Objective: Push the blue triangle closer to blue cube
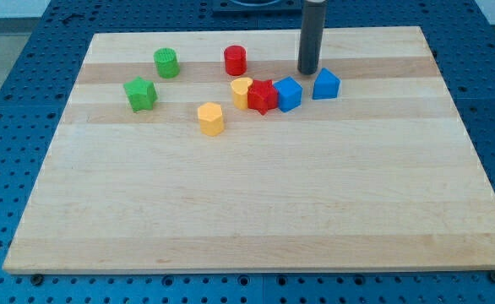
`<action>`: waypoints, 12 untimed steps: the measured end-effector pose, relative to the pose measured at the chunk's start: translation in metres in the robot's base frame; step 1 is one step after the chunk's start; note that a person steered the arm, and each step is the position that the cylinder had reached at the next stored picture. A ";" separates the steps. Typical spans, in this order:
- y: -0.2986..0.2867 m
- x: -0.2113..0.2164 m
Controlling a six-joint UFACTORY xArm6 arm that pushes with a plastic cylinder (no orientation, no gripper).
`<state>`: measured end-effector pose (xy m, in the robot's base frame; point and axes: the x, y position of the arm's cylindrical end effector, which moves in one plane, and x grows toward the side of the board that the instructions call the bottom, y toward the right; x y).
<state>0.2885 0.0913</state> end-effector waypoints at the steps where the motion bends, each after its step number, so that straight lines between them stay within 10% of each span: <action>1: 0.060 -0.004; 3: 0.112 0.037; 12: 0.004 0.057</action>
<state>0.3452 0.0951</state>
